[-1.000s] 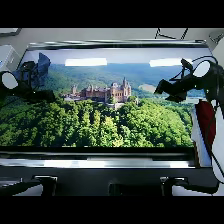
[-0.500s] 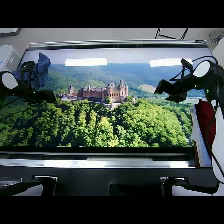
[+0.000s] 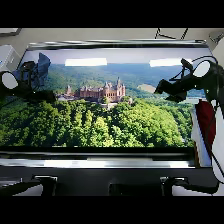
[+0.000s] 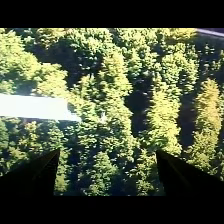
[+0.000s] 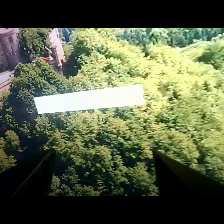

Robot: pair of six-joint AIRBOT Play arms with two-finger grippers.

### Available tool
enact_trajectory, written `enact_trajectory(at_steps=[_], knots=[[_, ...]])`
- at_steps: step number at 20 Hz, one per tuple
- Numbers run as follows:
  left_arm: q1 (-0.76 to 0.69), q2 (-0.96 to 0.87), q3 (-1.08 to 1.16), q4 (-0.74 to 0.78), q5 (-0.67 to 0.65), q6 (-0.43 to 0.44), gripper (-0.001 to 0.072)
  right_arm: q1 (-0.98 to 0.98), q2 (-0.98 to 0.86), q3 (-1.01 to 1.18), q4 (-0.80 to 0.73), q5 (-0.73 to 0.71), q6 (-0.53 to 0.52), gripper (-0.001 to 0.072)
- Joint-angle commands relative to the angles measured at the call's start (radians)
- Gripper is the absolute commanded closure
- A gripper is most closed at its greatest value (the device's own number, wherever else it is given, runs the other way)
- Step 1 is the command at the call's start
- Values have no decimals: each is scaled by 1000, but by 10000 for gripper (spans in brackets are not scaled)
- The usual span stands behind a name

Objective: Fold the clothes and pants, and hang the long-sleeved shirts on hangers.

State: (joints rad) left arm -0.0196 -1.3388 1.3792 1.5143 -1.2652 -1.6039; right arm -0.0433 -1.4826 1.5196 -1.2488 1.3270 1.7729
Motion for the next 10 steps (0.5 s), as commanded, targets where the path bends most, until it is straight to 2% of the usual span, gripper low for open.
enact_trajectory(at_steps=[1, 3, 7, 10], knots=[[0, -1, 0, 0, 0, 0, -9, 1, -1, 1, -2, -36, 0, 27], [-1, -1, -1, 0, 3, -2, -9, 1, -1, 1, -2, -44, 0, 26], [-2, -23, 0, -10, 266, -112, -9, 1, -1, 1, -18, -79, 0, 26], [-3, -56, 0, -29, 368, -125, -9, 1, -2, 1, -77, -107, 0, 30]])
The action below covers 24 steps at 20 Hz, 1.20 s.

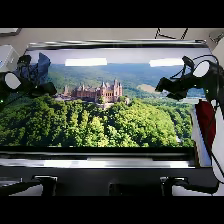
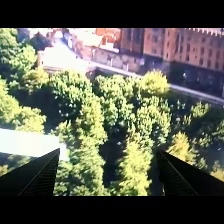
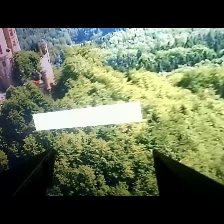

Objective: Fold the clothes and pants, and hang the long-sleeved shirts on hangers.

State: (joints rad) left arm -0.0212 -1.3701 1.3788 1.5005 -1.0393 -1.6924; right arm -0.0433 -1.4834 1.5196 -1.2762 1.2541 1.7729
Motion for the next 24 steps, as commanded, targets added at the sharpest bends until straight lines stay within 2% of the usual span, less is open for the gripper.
enact_trajectory(at_steps=[1, 4, 5, 7, 10, 12, 14, 17, 21, 24], knots=[[1, -47, 0, -16, 222, -37, -9, 1, -3, 1, -68, -39, 0, 30], [5, -143, 27, -17, 575, -37, -10, 1, -7, 1, -79, -42, 6, 33], [20, -201, 88, -25, 602, -37, -10, 1, -7, 1, -77, -41, 15, 33], [84, -351, 289, -100, 488, -37, -10, 1, -7, 1, -75, -41, 43, 34], [238, -571, 613, -338, 257, -39, -10, 1, -7, 1, -71, -40, 49, 34], [357, -650, 697, -484, 180, -103, -10, 1, -7, 1, -71, -37, 49, 34], [473, -664, 647, -568, 156, -170, -10, 1, -7, 1, -71, -29, 48, 35], [583, -668, 562, -626, 146, -175, -8, 1, -6, 1, -71, -13, 45, 34], [611, -698, 517, -673, 196, -175, -9, 1, -6, 1, -71, 6, 30, 34], [594, -755, 517, -767, 265, -168, -9, 1, -6, 1, -71, 7, 21, 34]])
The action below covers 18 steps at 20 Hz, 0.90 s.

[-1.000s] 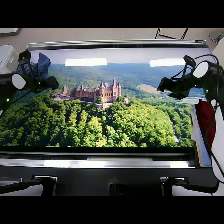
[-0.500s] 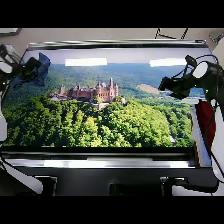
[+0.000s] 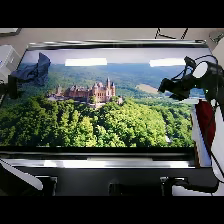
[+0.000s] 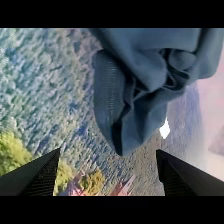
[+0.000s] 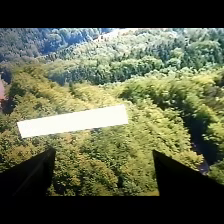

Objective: Fold the clothes and pants, and hang the long-sleeved shirts on hangers.

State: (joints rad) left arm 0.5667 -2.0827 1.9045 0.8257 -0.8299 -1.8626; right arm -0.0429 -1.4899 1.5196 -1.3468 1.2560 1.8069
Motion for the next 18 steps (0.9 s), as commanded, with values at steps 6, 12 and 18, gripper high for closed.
enact_trajectory(at_steps=[6, 12, 18], knots=[[-77, -120, -8, -309, 332, 136, -9, 1, 0, 1, 0, 5, -12, 35], [-140, -146, -6, -348, 550, 134, -4, 1, 0, 1, 2, 20, -11, 35], [-180, -176, -6, -402, 642, 134, 316, 1, 0, 1, 12, 111, -11, 35]])
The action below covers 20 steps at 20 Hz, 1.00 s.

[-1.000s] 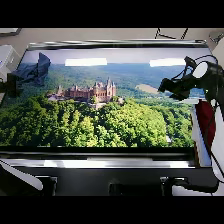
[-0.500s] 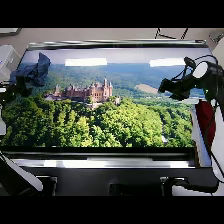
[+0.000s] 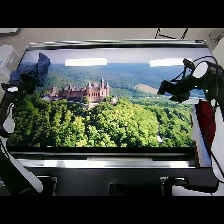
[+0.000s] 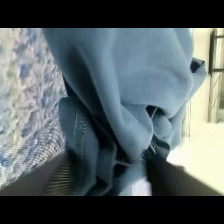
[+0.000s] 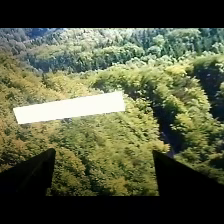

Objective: Fold the clothes and pants, and hang the long-sleeved shirts on hangers.

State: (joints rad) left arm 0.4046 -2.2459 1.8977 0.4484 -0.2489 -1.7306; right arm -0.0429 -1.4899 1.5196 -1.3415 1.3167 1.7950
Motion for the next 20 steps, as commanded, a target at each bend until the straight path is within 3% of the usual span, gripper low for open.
enact_trajectory(at_steps=[1, 2, 3, 5, 6, 9, 11, 14, 17, 20], knots=[[-18, -13, 1, -24, 67, 2, 469, 1, 0, 1, 6, 71, 0, 35], [-17, -13, 1, -24, 67, 1, 631, 1, 0, 1, 6, 87, 0, 35], [-13, -12, 1, -24, 56, -4, 685, 1, 1, 1, 6, 97, 0, 35], [-4, 3, 1, -23, -3, 21, 687, 1, 3, 1, 5, 97, 0, 35], [1, 24, 1, -23, -51, 79, 688, 1, 5, 1, 4, 95, 0, 35], [3, 174, 0, 3, -206, 433, 690, 1, 18, 2, -21, 56, -34, 35], [-10, 341, 0, 127, -337, 576, 690, 1, 46, 2, -52, -8, -34, 35], [-74, 624, -14, 343, -500, 608, 690, 1, 115, 2, -66, -136, -34, 35], [-195, 880, -96, 401, -599, 599, 690, 0, 208, 2, -66, -234, -33, 36], [-381, 1051, -256, 402, -634, 490, 689, 0, 313, 2, -87, -275, -34, 36]])
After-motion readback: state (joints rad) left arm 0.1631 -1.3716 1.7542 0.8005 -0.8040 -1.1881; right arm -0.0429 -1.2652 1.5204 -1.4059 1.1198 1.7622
